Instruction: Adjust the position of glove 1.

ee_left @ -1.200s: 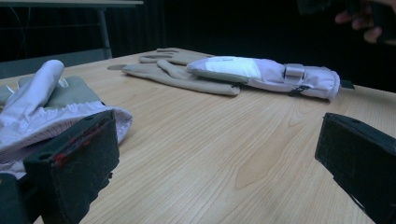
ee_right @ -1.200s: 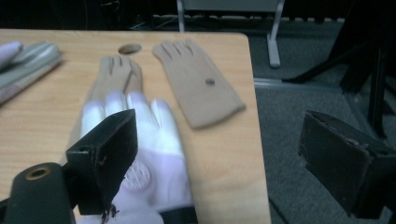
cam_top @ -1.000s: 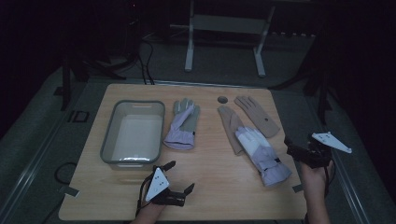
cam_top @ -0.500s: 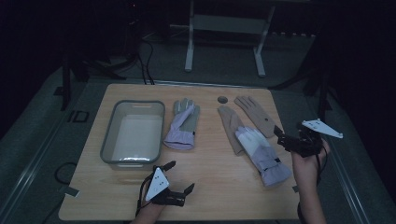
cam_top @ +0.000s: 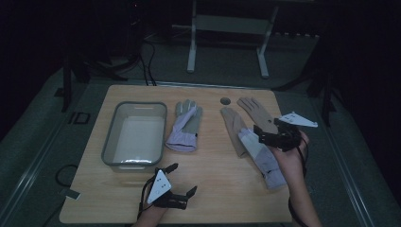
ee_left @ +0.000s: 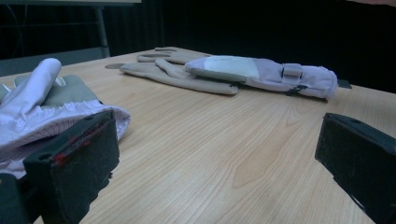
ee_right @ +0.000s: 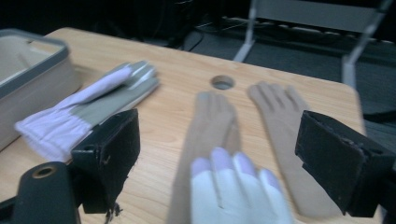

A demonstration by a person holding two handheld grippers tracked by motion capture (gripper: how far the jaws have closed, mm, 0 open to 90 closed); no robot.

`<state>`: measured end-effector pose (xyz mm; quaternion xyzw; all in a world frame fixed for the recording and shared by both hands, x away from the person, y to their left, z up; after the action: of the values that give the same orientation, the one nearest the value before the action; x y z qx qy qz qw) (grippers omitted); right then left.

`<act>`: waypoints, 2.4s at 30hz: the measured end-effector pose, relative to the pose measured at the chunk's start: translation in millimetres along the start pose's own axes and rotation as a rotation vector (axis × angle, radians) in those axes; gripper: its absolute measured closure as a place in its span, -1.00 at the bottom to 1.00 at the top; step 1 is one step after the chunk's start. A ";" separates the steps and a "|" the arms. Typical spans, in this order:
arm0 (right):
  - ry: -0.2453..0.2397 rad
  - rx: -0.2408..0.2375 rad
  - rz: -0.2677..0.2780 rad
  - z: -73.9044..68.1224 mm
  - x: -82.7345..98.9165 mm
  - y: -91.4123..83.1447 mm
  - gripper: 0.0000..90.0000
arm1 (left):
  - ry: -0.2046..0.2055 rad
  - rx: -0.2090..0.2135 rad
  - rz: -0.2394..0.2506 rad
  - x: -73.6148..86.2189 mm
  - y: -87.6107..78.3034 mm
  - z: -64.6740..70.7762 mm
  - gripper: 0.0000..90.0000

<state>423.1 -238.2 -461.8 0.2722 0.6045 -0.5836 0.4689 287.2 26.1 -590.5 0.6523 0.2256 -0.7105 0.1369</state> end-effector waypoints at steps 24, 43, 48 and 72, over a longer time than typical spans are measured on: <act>-0.095 -0.230 -0.082 -127.9 -14.4 75.2 -0.68 | 0.006 0.006 -0.007 0.3 0.4 1.1 -1.00; -0.134 -0.237 -0.179 -193.4 -1.4 140.6 -0.68 | 0.010 0.007 -0.007 0.2 0.8 1.9 -1.00; -0.126 -0.235 -0.216 -206.7 6.3 158.6 -0.66 | 0.011 0.009 -0.007 0.3 0.7 2.1 -1.00; -0.084 -0.146 -0.301 -220.9 40.7 207.7 -0.26 | 0.011 0.013 -0.005 0.2 0.6 2.3 -1.00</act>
<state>533.3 0.6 -618.1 0.1192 0.6592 -0.6128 0.4193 285.5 24.5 -590.7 0.6563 0.2233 -0.7089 0.1295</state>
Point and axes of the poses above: each handheld gripper's, and its own axes: y roughly forward along the jaws, x roughly out of its underside, z roughly to its right, the point moved 9 cm from there along y, roughly forward along the jaws, and after that the axes turned 13 degrees about x, right-handed, at the moved point
